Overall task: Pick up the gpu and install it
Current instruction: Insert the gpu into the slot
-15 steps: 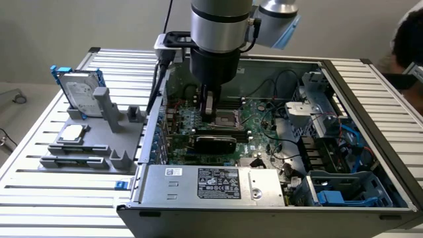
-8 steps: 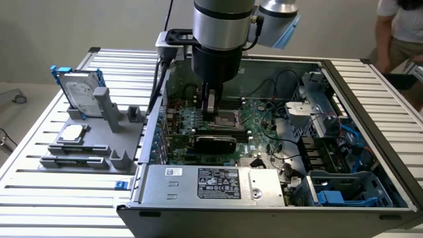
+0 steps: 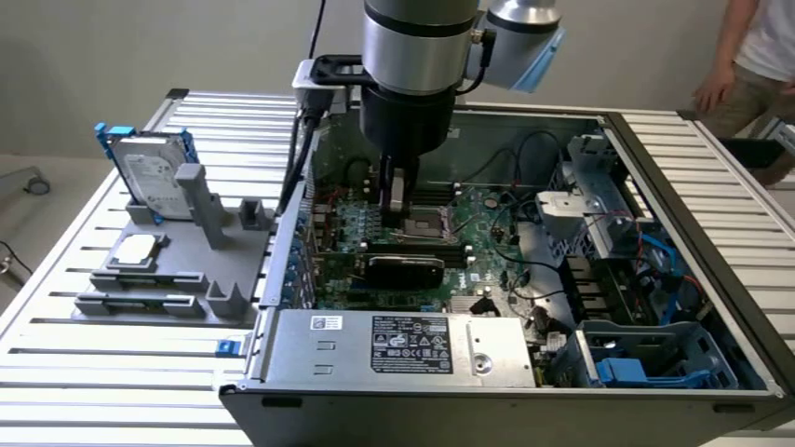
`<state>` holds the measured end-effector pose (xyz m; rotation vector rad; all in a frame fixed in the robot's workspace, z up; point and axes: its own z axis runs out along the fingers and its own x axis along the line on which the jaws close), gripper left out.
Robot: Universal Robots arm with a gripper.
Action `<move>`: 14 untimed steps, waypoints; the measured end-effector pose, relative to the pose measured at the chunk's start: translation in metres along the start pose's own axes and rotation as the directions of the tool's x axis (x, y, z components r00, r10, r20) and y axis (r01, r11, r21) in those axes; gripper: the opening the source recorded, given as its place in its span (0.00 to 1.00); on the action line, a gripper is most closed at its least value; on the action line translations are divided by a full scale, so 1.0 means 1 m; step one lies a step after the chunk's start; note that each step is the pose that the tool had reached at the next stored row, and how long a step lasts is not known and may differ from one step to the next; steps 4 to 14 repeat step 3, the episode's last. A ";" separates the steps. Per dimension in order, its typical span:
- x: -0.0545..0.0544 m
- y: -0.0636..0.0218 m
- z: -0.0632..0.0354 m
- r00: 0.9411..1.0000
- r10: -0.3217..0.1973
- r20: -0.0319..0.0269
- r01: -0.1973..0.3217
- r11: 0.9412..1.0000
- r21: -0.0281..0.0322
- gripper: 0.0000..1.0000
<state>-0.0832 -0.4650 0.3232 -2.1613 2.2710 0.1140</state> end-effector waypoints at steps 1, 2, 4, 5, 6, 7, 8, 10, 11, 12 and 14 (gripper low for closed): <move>0.000 0.0000 0.0000 1.000 -0.001 0.000 0.001 1.000 0.000 0.11; 0.000 0.0000 0.0000 1.000 -0.002 0.000 0.002 1.000 0.000 0.11; 0.000 0.0000 0.0000 1.000 -0.003 0.000 0.003 1.000 0.000 0.11; 0.000 0.0000 0.0000 1.000 -0.003 0.000 0.003 1.000 0.000 0.11; 0.000 0.0000 0.0000 1.000 -0.003 0.000 0.003 1.000 0.000 0.11; 0.000 0.0000 0.0000 1.000 -0.003 0.000 0.003 1.000 0.000 0.11; 0.000 0.0000 0.0000 1.000 -0.003 0.000 0.003 1.000 0.000 0.11; 0.000 0.0000 0.0000 1.000 -0.003 0.000 0.003 1.000 0.000 0.11; 0.000 0.0000 0.0000 1.000 -0.003 0.000 0.003 1.000 0.000 0.11; 0.000 0.0000 0.0000 1.000 -0.003 0.000 0.003 1.000 0.000 0.11; 0.000 0.0000 0.0000 1.000 -0.003 0.000 0.003 1.000 0.000 0.11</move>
